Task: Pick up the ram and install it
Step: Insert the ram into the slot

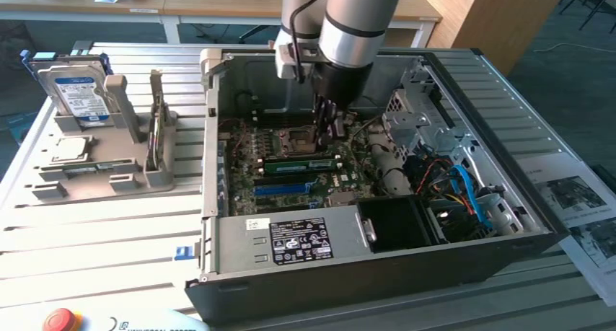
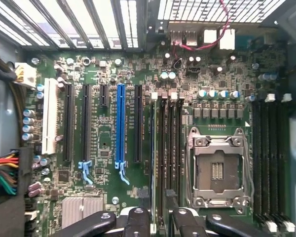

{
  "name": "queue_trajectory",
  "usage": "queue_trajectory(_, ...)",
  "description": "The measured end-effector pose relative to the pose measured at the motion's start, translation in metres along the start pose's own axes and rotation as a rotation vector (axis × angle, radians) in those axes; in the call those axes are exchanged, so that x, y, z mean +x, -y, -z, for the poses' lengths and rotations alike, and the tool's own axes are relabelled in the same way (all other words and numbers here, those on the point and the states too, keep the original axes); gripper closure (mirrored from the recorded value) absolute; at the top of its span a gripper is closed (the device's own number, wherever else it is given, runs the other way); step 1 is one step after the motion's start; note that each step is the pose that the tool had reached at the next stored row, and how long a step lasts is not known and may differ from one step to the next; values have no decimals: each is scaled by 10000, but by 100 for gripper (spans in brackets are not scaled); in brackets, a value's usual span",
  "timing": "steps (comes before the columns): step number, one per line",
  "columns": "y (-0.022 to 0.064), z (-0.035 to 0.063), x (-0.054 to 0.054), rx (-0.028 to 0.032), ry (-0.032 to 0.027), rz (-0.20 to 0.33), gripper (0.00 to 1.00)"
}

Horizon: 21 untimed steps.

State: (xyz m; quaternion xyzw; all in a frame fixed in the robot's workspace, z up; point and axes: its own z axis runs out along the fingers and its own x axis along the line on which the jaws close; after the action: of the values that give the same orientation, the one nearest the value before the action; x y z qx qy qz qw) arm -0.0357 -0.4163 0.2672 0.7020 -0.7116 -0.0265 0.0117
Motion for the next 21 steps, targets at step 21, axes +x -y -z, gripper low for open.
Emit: queue_trajectory(21, -24, 443, -9, 0, -1, 1, 75)
